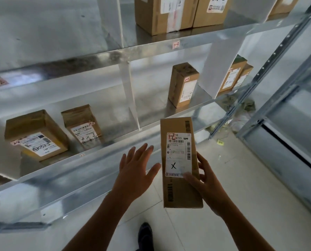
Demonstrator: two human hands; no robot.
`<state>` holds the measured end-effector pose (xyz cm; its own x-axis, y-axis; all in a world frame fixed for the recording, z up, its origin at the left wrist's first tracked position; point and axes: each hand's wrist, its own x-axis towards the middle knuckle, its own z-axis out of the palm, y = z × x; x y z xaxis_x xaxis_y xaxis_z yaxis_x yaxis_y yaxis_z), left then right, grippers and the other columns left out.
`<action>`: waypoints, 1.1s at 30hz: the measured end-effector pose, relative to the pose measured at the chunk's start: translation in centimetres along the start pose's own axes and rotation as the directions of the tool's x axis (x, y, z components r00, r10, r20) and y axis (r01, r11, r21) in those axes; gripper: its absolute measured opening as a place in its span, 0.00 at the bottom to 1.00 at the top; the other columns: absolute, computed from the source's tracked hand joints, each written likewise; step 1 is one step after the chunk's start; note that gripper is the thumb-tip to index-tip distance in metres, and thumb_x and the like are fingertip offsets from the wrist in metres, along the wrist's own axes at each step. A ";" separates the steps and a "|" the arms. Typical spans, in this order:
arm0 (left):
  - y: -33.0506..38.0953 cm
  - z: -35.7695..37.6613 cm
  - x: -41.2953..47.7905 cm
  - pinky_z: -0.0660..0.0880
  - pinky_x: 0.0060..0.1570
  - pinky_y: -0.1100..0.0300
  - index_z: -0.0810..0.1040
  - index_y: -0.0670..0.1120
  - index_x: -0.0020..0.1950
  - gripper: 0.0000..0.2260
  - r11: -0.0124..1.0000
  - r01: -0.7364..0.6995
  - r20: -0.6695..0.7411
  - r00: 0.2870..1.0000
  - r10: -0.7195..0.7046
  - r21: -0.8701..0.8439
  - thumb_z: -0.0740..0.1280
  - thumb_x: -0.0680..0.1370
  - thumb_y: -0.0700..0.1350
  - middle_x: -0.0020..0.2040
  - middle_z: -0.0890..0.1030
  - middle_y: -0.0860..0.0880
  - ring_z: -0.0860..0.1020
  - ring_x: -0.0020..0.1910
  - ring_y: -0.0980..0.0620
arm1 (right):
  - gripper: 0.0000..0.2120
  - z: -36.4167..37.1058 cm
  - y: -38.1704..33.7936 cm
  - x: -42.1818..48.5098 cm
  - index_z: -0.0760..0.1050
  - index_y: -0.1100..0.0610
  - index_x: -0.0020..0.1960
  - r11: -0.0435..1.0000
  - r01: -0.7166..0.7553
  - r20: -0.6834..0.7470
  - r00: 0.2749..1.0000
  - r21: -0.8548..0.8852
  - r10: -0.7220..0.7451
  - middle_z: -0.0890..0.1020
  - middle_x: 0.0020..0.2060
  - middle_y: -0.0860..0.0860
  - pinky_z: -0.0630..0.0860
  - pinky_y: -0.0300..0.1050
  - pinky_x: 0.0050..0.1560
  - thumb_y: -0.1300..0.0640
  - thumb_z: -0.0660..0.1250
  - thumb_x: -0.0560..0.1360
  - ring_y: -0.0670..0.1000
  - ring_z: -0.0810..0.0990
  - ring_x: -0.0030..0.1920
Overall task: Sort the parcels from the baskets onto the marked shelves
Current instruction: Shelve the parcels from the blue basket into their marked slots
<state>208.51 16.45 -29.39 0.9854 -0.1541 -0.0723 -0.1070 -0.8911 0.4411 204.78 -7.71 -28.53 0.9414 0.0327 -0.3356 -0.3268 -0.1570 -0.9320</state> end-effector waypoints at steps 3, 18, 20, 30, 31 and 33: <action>-0.2 -1.4 1.5 0.45 0.79 0.43 0.54 0.58 0.83 0.35 1.000 0.006 -0.021 1.000 -0.006 0.002 0.47 0.78 0.71 0.84 0.52 0.54 0.47 0.83 0.47 | 0.36 -0.4 -1.3 1.2 0.60 0.28 0.71 0.999 0.029 0.012 1.000 0.026 -0.029 0.74 0.68 0.45 0.85 0.63 0.55 0.41 0.76 0.70 0.56 0.81 0.62; 1.9 -6.8 -8.8 0.63 0.73 0.53 0.46 0.75 0.77 0.31 0.904 0.248 -0.452 0.800 -0.394 -0.350 0.53 0.76 0.76 0.77 0.50 0.76 0.54 0.79 0.65 | 0.40 6.7 -7.2 5.5 0.62 0.31 0.74 0.950 0.259 0.525 0.792 0.177 -0.313 0.77 0.66 0.38 0.85 0.49 0.51 0.38 0.77 0.66 0.47 0.81 0.65; 1.8 -7.3 -10.8 0.62 0.69 0.61 0.47 0.76 0.76 0.30 0.879 0.265 -0.509 0.734 -0.450 -0.396 0.54 0.76 0.76 0.76 0.52 0.77 0.54 0.76 0.72 | 0.39 8.6 -7.7 5.2 0.63 0.29 0.73 0.941 0.267 0.591 0.733 0.206 -0.337 0.77 0.67 0.37 0.85 0.48 0.51 0.38 0.77 0.67 0.48 0.81 0.65; 0.0 -10.7 -16.4 0.62 0.68 0.60 0.49 0.78 0.75 0.32 0.846 0.287 -0.619 0.583 -0.527 -0.450 0.54 0.73 0.79 0.78 0.55 0.74 0.54 0.75 0.74 | 0.41 14.7 -12.2 2.3 0.62 0.30 0.74 0.907 0.353 0.698 0.590 0.229 -0.406 0.76 0.67 0.36 0.86 0.53 0.53 0.40 0.77 0.66 0.47 0.81 0.65; -0.3 -11.3 -16.6 0.62 0.69 0.61 0.49 0.78 0.74 0.31 0.856 0.268 -0.629 0.588 -0.508 -0.442 0.54 0.73 0.79 0.77 0.55 0.76 0.53 0.74 0.76 | 0.42 15.2 -13.0 1.9 0.61 0.31 0.75 0.898 0.369 0.693 0.582 0.240 -0.425 0.76 0.67 0.37 0.86 0.54 0.53 0.40 0.77 0.66 0.48 0.81 0.66; -0.8 -13.0 -17.1 0.60 0.68 0.65 0.49 0.79 0.74 0.32 0.874 0.207 -0.666 0.577 -0.472 -0.440 0.55 0.72 0.79 0.75 0.56 0.78 0.54 0.72 0.79 | 0.41 16.4 -15.1 1.0 0.61 0.33 0.76 0.867 0.421 0.675 0.560 0.267 -0.480 0.77 0.68 0.40 0.85 0.56 0.53 0.41 0.77 0.67 0.51 0.81 0.66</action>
<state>193.48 25.39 -16.91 0.7077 0.6162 0.3456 0.1686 -0.6223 0.7644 209.32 10.92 -17.07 0.6281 0.7600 0.1672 0.0913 0.1414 -0.9857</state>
